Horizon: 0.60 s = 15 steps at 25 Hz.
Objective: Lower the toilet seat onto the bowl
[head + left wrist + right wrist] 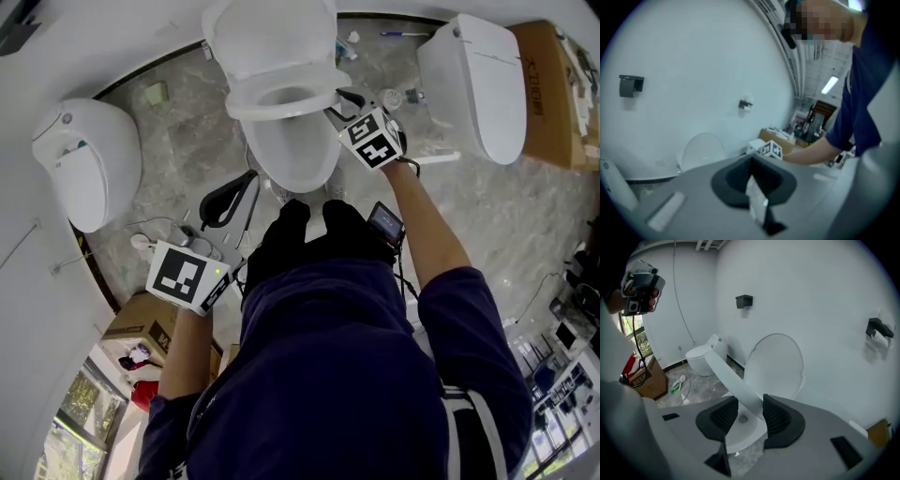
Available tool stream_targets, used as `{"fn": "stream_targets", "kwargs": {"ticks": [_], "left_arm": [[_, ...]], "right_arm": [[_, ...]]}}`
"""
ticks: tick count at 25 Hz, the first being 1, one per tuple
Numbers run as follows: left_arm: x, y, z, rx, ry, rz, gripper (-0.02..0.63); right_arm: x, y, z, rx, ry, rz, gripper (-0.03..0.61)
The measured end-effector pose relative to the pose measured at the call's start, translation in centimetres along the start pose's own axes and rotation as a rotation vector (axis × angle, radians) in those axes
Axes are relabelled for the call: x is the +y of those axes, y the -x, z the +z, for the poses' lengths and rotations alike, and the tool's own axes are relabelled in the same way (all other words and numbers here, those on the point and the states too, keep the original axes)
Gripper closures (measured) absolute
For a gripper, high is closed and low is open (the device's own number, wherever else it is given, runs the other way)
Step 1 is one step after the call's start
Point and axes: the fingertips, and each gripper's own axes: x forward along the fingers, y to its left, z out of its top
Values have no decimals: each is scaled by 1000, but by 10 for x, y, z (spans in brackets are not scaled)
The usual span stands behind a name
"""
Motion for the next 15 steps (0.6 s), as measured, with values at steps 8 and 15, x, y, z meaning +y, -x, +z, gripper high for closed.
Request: {"fn": "stream_targets", "kwargs": {"ticks": [8,15], "left_arm": [[-21,-20,-9,12,37,68,611],[-52,-34,-18,5,72,135,611]], "right_arm": [[11,3,-14,-40,46,25,422],[23,3,-25,-41,125,73,419]]}}
